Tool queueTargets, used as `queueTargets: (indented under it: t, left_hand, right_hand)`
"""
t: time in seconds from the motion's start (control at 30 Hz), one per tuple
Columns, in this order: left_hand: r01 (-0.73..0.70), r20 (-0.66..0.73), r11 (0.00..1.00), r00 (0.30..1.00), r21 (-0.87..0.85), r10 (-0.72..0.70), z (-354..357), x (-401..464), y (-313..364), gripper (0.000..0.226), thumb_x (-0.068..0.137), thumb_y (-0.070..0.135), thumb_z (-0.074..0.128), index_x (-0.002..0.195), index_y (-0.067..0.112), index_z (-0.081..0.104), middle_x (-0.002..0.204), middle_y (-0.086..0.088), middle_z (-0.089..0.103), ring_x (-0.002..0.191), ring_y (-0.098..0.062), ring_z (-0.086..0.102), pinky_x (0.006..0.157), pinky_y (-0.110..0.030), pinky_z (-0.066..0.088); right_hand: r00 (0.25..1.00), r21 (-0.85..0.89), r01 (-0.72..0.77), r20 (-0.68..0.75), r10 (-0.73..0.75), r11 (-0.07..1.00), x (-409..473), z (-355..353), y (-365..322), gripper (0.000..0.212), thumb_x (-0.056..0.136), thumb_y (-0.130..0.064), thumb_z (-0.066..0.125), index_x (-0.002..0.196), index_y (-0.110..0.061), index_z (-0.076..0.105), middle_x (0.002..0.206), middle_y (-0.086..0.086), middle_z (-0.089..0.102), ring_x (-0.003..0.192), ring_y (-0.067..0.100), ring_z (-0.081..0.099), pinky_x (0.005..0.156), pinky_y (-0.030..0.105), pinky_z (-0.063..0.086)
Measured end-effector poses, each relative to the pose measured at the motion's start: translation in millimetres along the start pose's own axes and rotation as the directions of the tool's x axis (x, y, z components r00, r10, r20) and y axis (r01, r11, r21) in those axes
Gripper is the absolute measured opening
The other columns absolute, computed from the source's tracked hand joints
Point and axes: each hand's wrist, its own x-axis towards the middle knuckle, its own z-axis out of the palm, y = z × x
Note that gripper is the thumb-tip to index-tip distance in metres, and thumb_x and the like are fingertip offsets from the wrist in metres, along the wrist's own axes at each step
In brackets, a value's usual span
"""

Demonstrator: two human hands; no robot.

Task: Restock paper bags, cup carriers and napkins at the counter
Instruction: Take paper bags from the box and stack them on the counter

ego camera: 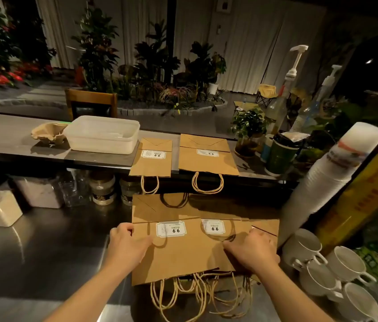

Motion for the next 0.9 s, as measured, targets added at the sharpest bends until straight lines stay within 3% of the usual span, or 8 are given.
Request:
queueTargets:
  t: [0.07, 0.17, 0.33, 0.43, 0.57, 0.67, 0.83, 0.9]
  left_hand:
    - [0.031, 0.014, 0.999, 0.999, 0.021, -0.031, 0, 1, -1, 0.082, 0.077, 0.05, 0.084, 0.14, 0.02, 0.041, 0.133, -0.005, 0.044, 0.114, -0.023, 0.054, 0.088, -0.042, 0.054]
    - [0.02, 0.034, 0.998, 0.999, 0.057, -0.022, 3, -1, -5, 0.078, 0.076, 0.049, 0.085, 0.138, 0.02, 0.047, 0.127, -0.003, 0.051, 0.107, -0.021, 0.057, 0.088, -0.043, 0.055]
    - [0.01, 0.023, 1.0, 1.0, 0.021, -0.011, 1, -2, -2, 0.064, 0.08, 0.036, 0.086, 0.131, 0.02, 0.052, 0.111, 0.003, 0.064, 0.097, -0.015, 0.063, 0.072, -0.032, 0.052]
    - [0.05, 0.027, 0.996, 0.998, -0.08, -0.048, -2, -4, 6, 0.046, 0.087, 0.027, 0.08, 0.123, 0.022, 0.053, 0.098, 0.003, 0.069, 0.09, -0.014, 0.065, 0.064, -0.029, 0.047]
    - [0.07, 0.023, 0.988, 0.997, -0.141, -0.067, -11, -4, 12, 0.028, 0.091, 0.026, 0.073, 0.113, 0.028, 0.055, 0.1, 0.005, 0.069, 0.091, -0.015, 0.066, 0.069, -0.034, 0.052]
    - [0.087, 0.038, 0.983, 0.996, -0.162, -0.081, -17, -4, 12, 0.03, 0.093, 0.027, 0.07, 0.117, 0.031, 0.053, 0.105, 0.007, 0.069, 0.094, -0.016, 0.067, 0.074, -0.039, 0.055]
    - [0.147, 0.11, 0.966, 0.986, -0.214, -0.126, -18, -4, 15, 0.025, 0.1, 0.025, 0.064, 0.121, 0.027, 0.052, 0.104, 0.002, 0.072, 0.095, -0.02, 0.068, 0.073, -0.038, 0.051]
    - [0.174, 0.146, 0.958, 0.979, -0.23, -0.143, -18, -8, 17, 0.018, 0.102, 0.023, 0.061, 0.118, 0.026, 0.053, 0.103, 0.0, 0.072, 0.095, -0.022, 0.068, 0.074, -0.039, 0.05]
  right_hand:
    - [0.999, -0.052, -0.025, 0.042, 0.027, 0.998, -2, 0, -5, 0.1, 0.06, -0.088, 0.065, 0.133, -0.022, 0.05, 0.139, 0.007, 0.051, 0.128, 0.031, 0.046, 0.097, 0.045, 0.046]
    - [0.999, -0.079, -0.006, 0.046, 0.01, 0.997, 1, 3, -9, 0.086, 0.053, -0.089, 0.067, 0.111, -0.026, 0.061, 0.112, 0.001, 0.062, 0.106, 0.026, 0.056, 0.091, 0.043, 0.051]
    - [0.993, 0.034, 0.027, 0.113, -0.031, 0.999, 0, -6, -10, 0.035, 0.078, -0.052, 0.08, 0.08, -0.022, 0.061, 0.081, -0.003, 0.063, 0.073, 0.011, 0.056, 0.059, 0.024, 0.041]
    - [0.992, 0.21, 0.027, 0.117, -0.053, 0.977, 5, -1, -7, 0.023, 0.091, -0.034, 0.072, 0.08, -0.018, 0.059, 0.08, 0.003, 0.066, 0.074, 0.017, 0.063, 0.067, 0.031, 0.057]
    - [0.99, 0.336, 0.075, 0.088, -0.111, 0.939, 11, -1, -1, 0.01, 0.104, -0.028, 0.055, 0.105, -0.019, 0.054, 0.089, -0.001, 0.064, 0.077, 0.011, 0.06, 0.058, 0.025, 0.047]
    - [0.986, 0.539, 0.056, 0.101, -0.131, 0.841, 12, 1, 4, 0.024, 0.105, -0.023, 0.052, 0.129, -0.019, 0.055, 0.105, -0.003, 0.065, 0.091, 0.011, 0.062, 0.067, 0.025, 0.05]
    - [0.958, 0.741, -0.176, 0.281, -0.061, 0.649, 6, 4, 11, 0.018, 0.108, -0.022, 0.045, 0.119, -0.021, 0.06, 0.111, 0.008, 0.068, 0.101, 0.028, 0.067, 0.09, 0.048, 0.059]
    - [0.941, 0.747, -0.213, 0.33, -0.073, 0.63, 2, 4, 13, 0.017, 0.107, -0.02, 0.047, 0.117, -0.019, 0.061, 0.11, 0.011, 0.069, 0.1, 0.031, 0.067, 0.086, 0.046, 0.059]
